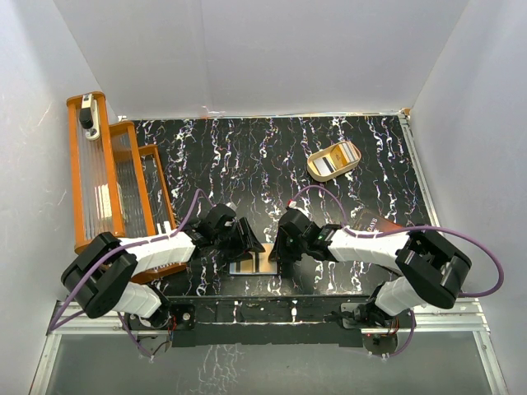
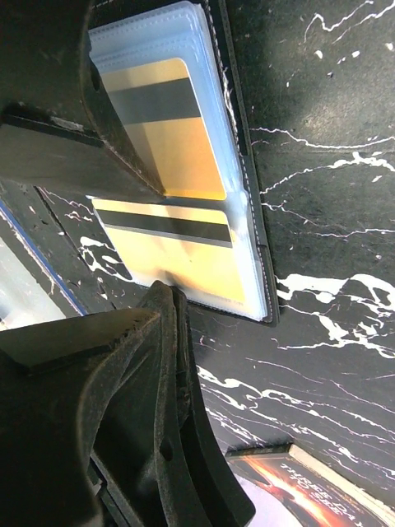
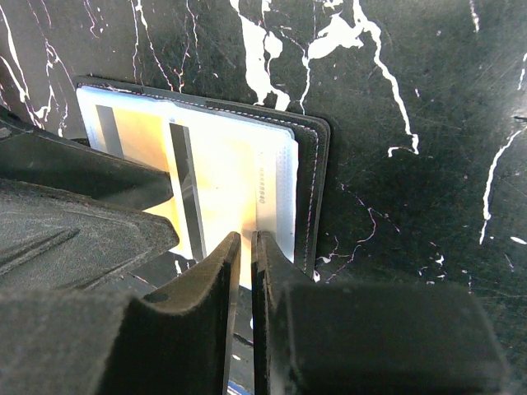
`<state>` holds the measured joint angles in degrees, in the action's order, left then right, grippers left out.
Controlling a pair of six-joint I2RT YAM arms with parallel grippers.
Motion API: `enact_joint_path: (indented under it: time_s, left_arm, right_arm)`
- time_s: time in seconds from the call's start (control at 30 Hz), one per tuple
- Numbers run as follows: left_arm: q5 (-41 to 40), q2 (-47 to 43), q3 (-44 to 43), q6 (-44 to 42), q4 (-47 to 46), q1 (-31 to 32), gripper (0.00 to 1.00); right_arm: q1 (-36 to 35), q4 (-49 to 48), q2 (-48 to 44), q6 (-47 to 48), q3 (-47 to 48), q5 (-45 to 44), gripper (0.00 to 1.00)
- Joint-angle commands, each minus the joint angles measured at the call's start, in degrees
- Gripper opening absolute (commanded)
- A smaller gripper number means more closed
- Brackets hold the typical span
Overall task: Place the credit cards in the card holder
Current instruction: Insert the credit card into the card holder.
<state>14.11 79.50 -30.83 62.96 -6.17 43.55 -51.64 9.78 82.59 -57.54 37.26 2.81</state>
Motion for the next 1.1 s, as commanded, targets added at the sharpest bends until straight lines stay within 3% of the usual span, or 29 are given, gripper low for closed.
enact_joint_path:
  time_s: [0.0,0.57,0.8,1.07]
  left_arm:
    - [1.3,0.8,1.3,1.2,-1.8,-0.3,0.52]
    - [3.6,0.0,1.2,2.4,-6.2,-0.3,0.52]
    - [-1.8,-6.8,-1.9,-3.6,6.8,-0.4,0.57]
    - [-9.4,-9.0,-8.4,-11.3,23.2,-1.1,0.59]
  right_arm:
    - [-0.2,2.9,0.0,0.6,-1.8,-3.3,0.11]
    - [-0.1,6.5,-2.1,4.1,0.9,-6.6,0.18]
    - [-0.1,11.5,-8.2,5.5,3.9,-8.5,0.30]
    - [-0.1,8.1,-12.3,3.7,0.8,-7.4,0.43]
